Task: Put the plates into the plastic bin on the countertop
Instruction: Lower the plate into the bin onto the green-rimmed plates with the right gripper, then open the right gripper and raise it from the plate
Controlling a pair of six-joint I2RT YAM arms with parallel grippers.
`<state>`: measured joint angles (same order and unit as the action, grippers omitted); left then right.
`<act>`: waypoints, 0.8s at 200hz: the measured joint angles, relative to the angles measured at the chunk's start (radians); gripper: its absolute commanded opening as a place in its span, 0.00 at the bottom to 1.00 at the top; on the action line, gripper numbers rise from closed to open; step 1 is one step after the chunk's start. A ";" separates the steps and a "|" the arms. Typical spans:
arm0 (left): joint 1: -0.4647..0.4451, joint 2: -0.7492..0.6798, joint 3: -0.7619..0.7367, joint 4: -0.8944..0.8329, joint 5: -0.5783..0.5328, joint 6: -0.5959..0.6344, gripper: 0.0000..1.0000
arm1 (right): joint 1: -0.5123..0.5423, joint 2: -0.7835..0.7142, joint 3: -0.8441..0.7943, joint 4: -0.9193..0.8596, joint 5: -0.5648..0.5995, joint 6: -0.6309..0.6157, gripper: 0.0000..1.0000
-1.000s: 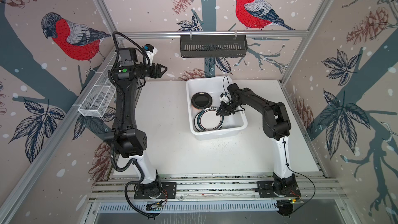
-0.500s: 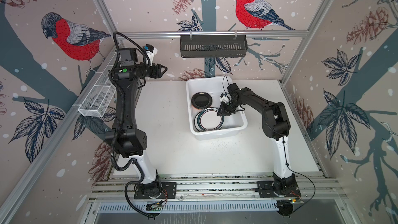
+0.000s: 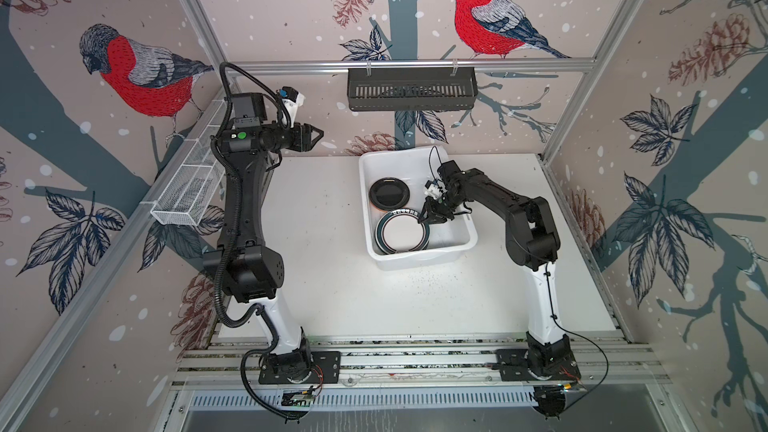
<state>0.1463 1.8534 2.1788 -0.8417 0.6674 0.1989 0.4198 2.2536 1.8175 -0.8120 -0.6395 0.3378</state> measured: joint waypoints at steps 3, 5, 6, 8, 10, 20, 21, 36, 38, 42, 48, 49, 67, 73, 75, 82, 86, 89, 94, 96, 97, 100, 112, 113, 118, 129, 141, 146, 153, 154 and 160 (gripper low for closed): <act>0.000 0.000 0.000 0.000 0.002 0.000 0.58 | 0.000 0.000 0.001 -0.001 0.000 0.000 0.29; 0.000 0.000 0.000 0.000 0.003 0.000 0.59 | 0.000 0.000 0.002 -0.002 0.000 0.000 0.30; 0.000 0.000 0.000 0.000 0.003 0.000 0.58 | 0.000 0.000 0.002 -0.002 0.001 0.000 0.30; 0.000 0.000 0.000 0.000 0.004 0.000 0.59 | 0.000 0.000 0.002 -0.002 0.002 0.000 0.29; 0.000 0.000 0.000 0.000 0.004 0.000 0.59 | 0.000 0.000 0.002 -0.002 0.003 0.000 0.30; 0.000 0.000 0.000 0.000 0.010 0.000 0.59 | 0.001 0.000 0.005 -0.006 0.008 -0.001 0.32; 0.000 0.000 0.000 0.000 0.010 0.000 0.59 | 0.001 0.000 0.005 -0.006 0.009 -0.001 0.32; 0.000 0.000 0.000 0.000 0.011 0.000 0.59 | 0.002 0.000 0.012 -0.017 0.020 -0.001 0.34; 0.000 0.000 0.000 0.000 0.011 0.000 0.59 | 0.002 0.000 0.014 -0.018 0.023 -0.001 0.34; 0.000 0.000 0.000 0.000 0.011 0.000 0.62 | 0.002 0.000 0.016 -0.020 0.031 -0.002 0.35; 0.000 0.000 0.000 0.000 0.011 0.000 0.63 | 0.002 0.000 0.021 -0.024 0.040 -0.001 0.35; 0.000 0.000 0.000 0.000 0.011 0.000 0.63 | 0.002 0.000 0.021 -0.024 0.042 -0.001 0.35; 0.000 0.000 -0.005 0.001 0.012 0.000 0.64 | 0.002 0.000 0.041 -0.040 0.063 -0.001 0.35; 0.000 0.000 -0.008 0.001 0.012 0.000 0.64 | 0.002 0.000 0.049 -0.043 0.071 -0.001 0.35; 0.000 0.000 -0.008 0.001 0.012 0.000 0.64 | 0.002 0.000 0.051 -0.044 0.072 -0.001 0.35; 0.000 0.000 -0.011 0.001 0.012 0.000 0.64 | 0.002 0.000 0.058 -0.047 0.080 -0.001 0.36; 0.000 0.000 -0.012 0.000 0.012 0.000 0.64 | 0.002 0.000 0.063 -0.049 0.086 -0.001 0.36; 0.000 0.000 -0.012 0.000 0.012 0.000 0.64 | 0.002 0.000 0.066 -0.050 0.089 -0.001 0.36; 0.000 0.000 -0.012 0.001 0.012 0.000 0.64 | 0.002 0.000 0.071 -0.053 0.093 -0.001 0.36; 0.000 0.000 -0.012 0.001 0.012 0.000 0.64 | 0.002 0.000 0.073 -0.054 0.094 -0.001 0.36; 0.000 0.000 -0.012 0.001 0.012 0.000 0.64 | 0.002 0.000 0.075 -0.054 0.095 -0.001 0.36; 0.000 0.000 -0.012 0.001 0.012 0.000 0.64 | 0.002 0.000 0.079 -0.056 0.098 -0.001 0.36; 0.000 0.000 -0.012 0.001 0.012 0.000 0.65 | 0.003 0.000 0.095 -0.063 0.111 -0.001 0.36; 0.000 0.000 -0.012 0.001 0.012 0.000 0.65 | 0.003 0.000 0.096 -0.063 0.112 -0.001 0.36; 0.000 0.000 -0.012 0.001 0.012 0.000 0.65 | 0.003 0.000 0.103 -0.068 0.118 -0.001 0.36; 0.000 0.000 -0.012 0.001 0.011 0.001 0.66 | 0.003 0.000 0.122 -0.078 0.132 -0.001 0.36; 0.000 0.000 -0.012 0.001 0.010 0.001 0.69 | 0.004 -0.003 0.145 -0.081 0.150 -0.001 0.36; 0.000 0.000 -0.013 0.002 0.010 0.001 0.70 | 0.004 -0.007 0.154 -0.081 0.158 -0.001 0.36; 0.000 0.000 -0.013 0.002 0.008 0.000 0.70 | 0.004 -0.014 0.164 -0.081 0.172 -0.001 0.36; 0.000 0.000 -0.013 0.002 0.008 0.000 0.70 | 0.004 -0.016 0.165 -0.081 0.175 0.000 0.36; 0.000 0.000 -0.015 0.002 0.005 0.000 0.71 | 0.004 -0.026 0.171 -0.080 0.184 0.000 0.36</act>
<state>0.1463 1.8530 2.1639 -0.8394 0.6720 0.1993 0.4236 2.2280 1.9888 -0.8921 -0.4557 0.3374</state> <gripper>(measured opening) 0.699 0.363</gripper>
